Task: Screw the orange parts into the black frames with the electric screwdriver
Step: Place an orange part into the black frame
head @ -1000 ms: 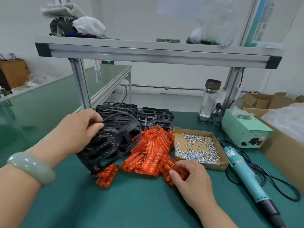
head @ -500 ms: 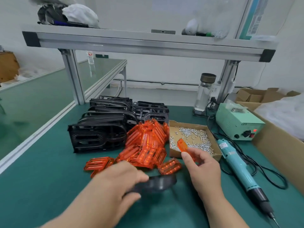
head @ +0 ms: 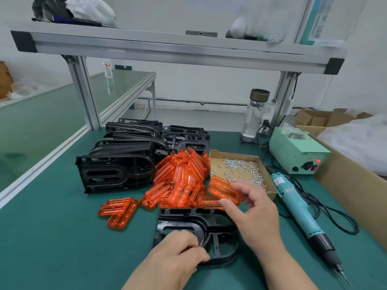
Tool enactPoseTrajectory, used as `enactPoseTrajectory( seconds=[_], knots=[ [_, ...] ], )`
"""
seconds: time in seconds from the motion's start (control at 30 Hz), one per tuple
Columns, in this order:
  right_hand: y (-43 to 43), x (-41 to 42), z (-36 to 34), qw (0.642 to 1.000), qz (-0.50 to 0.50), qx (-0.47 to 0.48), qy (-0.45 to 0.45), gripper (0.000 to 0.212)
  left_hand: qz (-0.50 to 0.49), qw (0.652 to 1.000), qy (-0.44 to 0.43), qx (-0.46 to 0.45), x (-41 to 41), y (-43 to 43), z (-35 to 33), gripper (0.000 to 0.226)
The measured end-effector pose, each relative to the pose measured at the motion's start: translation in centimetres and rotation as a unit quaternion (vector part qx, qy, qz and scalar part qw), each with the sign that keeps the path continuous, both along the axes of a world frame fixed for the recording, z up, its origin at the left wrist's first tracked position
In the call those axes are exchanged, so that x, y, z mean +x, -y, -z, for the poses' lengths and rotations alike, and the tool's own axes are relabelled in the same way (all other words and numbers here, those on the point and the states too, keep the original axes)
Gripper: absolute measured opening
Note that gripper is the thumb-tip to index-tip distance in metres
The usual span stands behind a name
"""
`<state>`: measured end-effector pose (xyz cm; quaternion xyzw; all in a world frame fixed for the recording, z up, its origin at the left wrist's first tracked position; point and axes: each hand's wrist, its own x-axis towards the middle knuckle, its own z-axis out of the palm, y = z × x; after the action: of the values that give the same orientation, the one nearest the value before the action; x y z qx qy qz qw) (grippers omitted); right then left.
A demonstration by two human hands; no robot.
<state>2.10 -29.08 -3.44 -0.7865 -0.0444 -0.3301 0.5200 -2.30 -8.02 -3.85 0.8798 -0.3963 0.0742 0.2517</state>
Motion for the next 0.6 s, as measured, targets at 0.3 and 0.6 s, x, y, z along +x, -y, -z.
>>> enactPoseTrajectory(
  seconds=[0.3,0.6],
  knots=[
    [-1.6,-0.4,-0.1,0.997,-0.049,-0.037,0.043,0.07,-0.156,0.941,-0.047,-0.298,2.8,0.5,-2.8,0.015],
    [-2.3,-0.7,0.0,0.992,-0.014,-0.098,0.076,0.057,-0.19,0.851,-0.293,-0.393,4.4,1.9,-3.2,0.03]
  ],
)
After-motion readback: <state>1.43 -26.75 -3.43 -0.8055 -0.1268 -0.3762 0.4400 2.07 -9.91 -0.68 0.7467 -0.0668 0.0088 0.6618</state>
